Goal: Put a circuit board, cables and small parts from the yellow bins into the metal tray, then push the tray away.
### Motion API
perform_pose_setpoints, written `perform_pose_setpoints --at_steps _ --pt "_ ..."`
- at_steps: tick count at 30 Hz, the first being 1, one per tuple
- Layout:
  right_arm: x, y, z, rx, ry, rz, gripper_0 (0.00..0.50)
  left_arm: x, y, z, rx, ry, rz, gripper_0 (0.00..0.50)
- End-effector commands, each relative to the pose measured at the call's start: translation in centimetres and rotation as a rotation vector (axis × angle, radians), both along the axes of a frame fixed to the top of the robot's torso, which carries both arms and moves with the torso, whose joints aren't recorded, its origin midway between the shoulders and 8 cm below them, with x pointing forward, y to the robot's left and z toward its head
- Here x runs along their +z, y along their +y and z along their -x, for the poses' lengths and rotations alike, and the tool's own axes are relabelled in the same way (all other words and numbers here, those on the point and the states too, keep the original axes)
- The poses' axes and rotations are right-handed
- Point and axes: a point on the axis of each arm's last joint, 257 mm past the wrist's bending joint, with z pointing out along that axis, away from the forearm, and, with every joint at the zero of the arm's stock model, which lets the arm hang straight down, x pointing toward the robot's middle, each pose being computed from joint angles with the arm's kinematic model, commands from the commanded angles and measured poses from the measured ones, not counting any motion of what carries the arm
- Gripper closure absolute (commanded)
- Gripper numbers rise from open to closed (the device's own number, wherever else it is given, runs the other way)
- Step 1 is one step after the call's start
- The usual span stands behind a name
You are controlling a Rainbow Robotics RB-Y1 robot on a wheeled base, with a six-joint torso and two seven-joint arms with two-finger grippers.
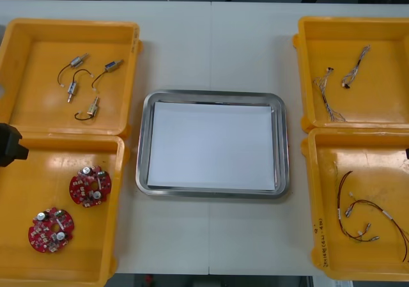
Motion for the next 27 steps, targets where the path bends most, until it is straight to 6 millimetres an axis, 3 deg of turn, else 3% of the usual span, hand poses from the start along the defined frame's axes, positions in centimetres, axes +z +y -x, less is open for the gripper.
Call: perform_pose_setpoints --at_steps 1,27 --pt "0.15 -0.47 0.42 -0.038 -0.011 -0.026 0.0 1.37 1.23 0.31 -0.056 -0.017 -0.075 0.0" --pt "0.15 -0.47 0.42 -0.038 -0.011 -0.026 0.0 1.37 1.23 0.31 -0.056 -0.017 -0.075 0.0"
